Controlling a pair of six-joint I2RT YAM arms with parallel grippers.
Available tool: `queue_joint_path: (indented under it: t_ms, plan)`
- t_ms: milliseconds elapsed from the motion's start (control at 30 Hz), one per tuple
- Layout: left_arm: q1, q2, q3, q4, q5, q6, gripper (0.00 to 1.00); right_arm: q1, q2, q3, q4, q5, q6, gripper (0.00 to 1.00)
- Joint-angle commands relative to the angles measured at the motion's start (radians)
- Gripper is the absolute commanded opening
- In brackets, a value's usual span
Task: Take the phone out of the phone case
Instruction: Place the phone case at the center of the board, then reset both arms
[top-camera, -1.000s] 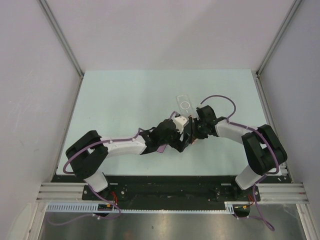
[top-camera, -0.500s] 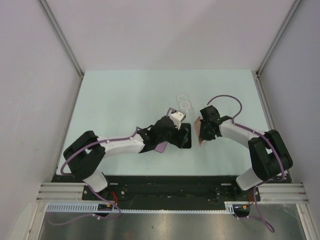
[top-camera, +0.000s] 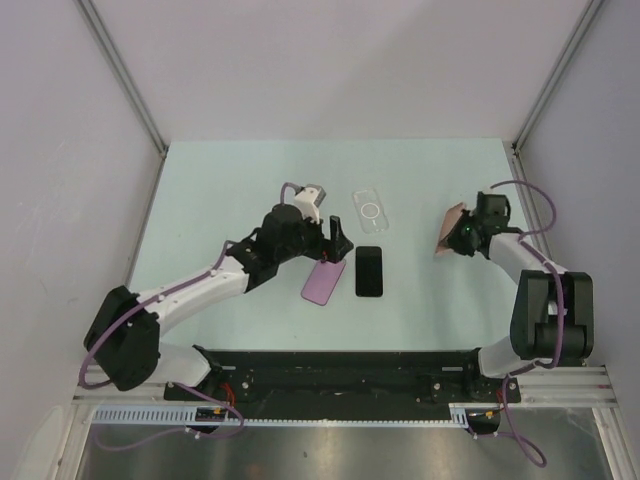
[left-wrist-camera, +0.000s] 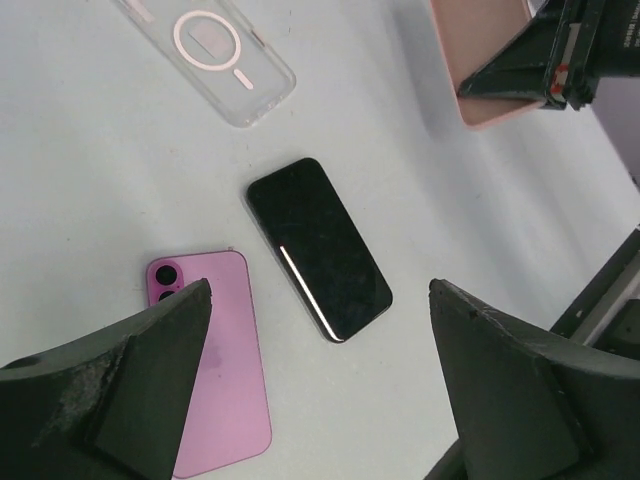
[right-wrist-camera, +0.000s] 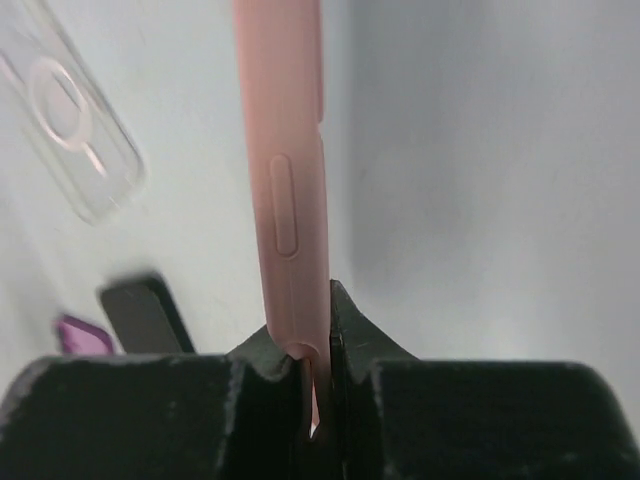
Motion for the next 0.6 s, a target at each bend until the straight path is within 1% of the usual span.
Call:
queue_joint_path:
  t_ms: [0, 33, 67, 100, 167, 200, 233, 300, 333, 400, 567]
  plan:
    - [0.036, -0.103, -0.019, -0.043, 0.069, -0.04, 0.94, -0.129, 0.063, 0.023, 0.271, -0.269, 0.048, 0.17]
    - [0.039, -0.117, -0.022, -0.052, 0.071, -0.04, 0.95, -0.18, 0.083, 0.023, 0.342, -0.335, 0.071, 0.4]
    - [0.044, -0.136, -0.024, -0.052, 0.071, -0.039, 0.95, -0.203, 0.099, 0.026, 0.354, -0.352, 0.106, 0.49]
    - [0.051, -0.146, -0.024, -0.054, 0.066, -0.04, 0.96, -0.221, 0.114, 0.027, 0.356, -0.351, 0.118, 0.63]
    - [0.065, -0.166, -0.018, -0.108, 0.066, -0.042, 0.96, -0.267, 0.102, 0.026, 0.306, -0.298, 0.125, 0.75]
    - [0.07, -0.17, -0.016, -0.118, 0.063, -0.048, 0.97, -0.28, 0.088, 0.027, 0.286, -0.225, 0.122, 0.86]
    - [0.076, -0.175, -0.013, -0.143, 0.062, -0.054, 0.98, -0.298, 0.055, 0.029, 0.21, -0.187, 0.118, 0.9]
    - [0.094, -0.192, -0.004, -0.169, 0.052, -0.068, 1.0, -0.313, 0.01, 0.029, 0.155, -0.094, 0.097, 0.93]
    - [0.1, -0.196, -0.001, -0.19, 0.04, -0.071, 1.0, -0.315, -0.045, 0.027, 0.11, -0.065, 0.088, 0.95]
    - [0.123, -0.213, 0.001, -0.207, 0.04, -0.082, 1.0, -0.32, -0.105, 0.027, 0.051, -0.014, 0.068, 0.95]
    - [0.176, -0.261, -0.001, -0.262, 0.089, -0.071, 1.0, -0.295, -0.286, 0.027, -0.075, 0.023, 0.031, 0.98]
